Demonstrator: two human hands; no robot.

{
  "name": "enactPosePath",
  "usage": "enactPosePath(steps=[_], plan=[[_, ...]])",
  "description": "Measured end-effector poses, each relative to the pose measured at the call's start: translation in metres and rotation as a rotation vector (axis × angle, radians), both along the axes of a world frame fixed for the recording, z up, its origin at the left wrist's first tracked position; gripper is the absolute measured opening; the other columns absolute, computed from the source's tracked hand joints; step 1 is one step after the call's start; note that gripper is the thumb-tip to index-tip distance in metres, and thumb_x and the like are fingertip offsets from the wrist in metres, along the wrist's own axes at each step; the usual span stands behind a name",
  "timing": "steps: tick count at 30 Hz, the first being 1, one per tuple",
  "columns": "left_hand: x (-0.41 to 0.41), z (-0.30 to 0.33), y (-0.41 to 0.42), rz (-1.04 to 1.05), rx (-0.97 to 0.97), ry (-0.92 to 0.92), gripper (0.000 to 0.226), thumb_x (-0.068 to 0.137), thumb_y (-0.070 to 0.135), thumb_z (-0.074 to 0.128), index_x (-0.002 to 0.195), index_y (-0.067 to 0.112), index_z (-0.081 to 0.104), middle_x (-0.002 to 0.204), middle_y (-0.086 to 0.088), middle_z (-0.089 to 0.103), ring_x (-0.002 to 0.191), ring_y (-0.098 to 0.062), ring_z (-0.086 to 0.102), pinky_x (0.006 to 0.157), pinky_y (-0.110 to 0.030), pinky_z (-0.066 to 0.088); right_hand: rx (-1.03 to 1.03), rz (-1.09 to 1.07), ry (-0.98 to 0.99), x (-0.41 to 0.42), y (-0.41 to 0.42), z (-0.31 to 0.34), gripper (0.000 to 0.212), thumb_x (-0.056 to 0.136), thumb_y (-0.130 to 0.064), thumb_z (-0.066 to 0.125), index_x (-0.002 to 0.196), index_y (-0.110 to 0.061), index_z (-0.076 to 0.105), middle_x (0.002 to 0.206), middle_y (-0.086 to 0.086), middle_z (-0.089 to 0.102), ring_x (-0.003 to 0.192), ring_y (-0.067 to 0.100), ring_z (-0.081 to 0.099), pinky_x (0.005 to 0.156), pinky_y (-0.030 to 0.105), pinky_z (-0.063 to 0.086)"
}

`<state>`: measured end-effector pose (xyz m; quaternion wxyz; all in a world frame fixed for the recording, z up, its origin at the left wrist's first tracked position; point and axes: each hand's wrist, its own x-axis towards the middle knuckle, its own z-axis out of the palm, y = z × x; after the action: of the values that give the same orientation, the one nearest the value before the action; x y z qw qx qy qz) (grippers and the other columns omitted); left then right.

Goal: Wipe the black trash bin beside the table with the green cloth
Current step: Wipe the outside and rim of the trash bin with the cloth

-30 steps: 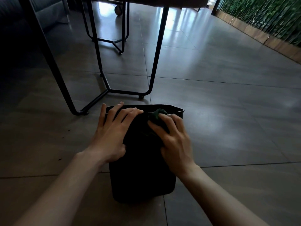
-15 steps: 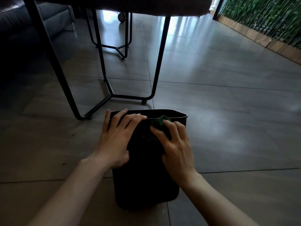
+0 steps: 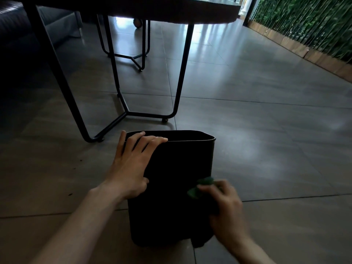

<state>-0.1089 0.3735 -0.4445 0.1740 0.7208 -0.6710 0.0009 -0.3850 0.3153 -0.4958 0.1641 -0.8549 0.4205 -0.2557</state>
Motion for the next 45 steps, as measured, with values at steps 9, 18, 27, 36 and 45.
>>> enactPosePath(steps=[9,18,27,36,45], plan=[[0.026,-0.002,0.016,0.0,-0.013,0.131,0.076,0.066,0.019,0.066,0.131,0.038,0.03,0.138,0.013,0.035,0.154,-0.022,-0.001,0.124,-0.054,-0.003,1.213,-0.178,-1.123,-0.052,-0.086,0.096,0.06,0.086,-0.058,0.064,0.129,-0.016,0.069,0.128,0.018,0.066,0.116,0.038,0.065,0.1,0.064,0.05],[0.052,-0.013,0.035,0.041,-0.028,0.127,0.077,0.063,0.021,0.083,0.117,0.033,0.03,0.154,0.007,0.03,0.155,-0.024,-0.012,0.124,-0.055,0.007,0.177,0.13,0.406,0.005,-0.103,0.117,0.066,0.076,-0.017,0.081,0.124,-0.057,0.058,0.112,-0.006,0.054,0.098,0.022,0.058,0.083,0.038,0.053],[0.066,-0.025,0.043,0.13,-0.069,0.105,0.068,0.063,0.02,0.077,0.115,0.027,0.034,0.165,-0.007,0.021,0.155,-0.028,-0.002,0.124,-0.046,-0.001,-0.033,0.353,0.526,0.031,-0.079,0.124,0.03,0.093,-0.048,0.066,0.121,-0.048,0.057,0.124,-0.013,0.048,0.094,0.022,0.061,0.071,0.036,0.052],[0.024,0.045,0.04,-0.02,-0.44,0.598,0.065,0.074,0.005,0.056,0.131,0.037,0.052,0.143,0.019,0.052,0.138,-0.008,0.046,0.112,-0.031,0.038,-0.162,0.262,0.439,0.054,-0.049,0.149,0.032,0.079,-0.064,0.055,0.108,-0.05,0.056,0.097,-0.018,0.052,0.079,0.016,0.056,0.055,0.023,0.03],[-0.002,0.033,0.028,-0.109,-0.172,0.3,0.074,0.082,0.038,0.075,0.146,0.042,0.038,0.144,0.019,0.048,0.138,-0.008,0.04,0.116,-0.042,0.035,-0.158,0.095,0.397,0.079,-0.043,0.145,0.022,0.089,-0.054,0.062,0.109,-0.043,0.061,0.104,-0.01,0.054,0.082,0.025,0.061,0.063,0.032,0.044]])
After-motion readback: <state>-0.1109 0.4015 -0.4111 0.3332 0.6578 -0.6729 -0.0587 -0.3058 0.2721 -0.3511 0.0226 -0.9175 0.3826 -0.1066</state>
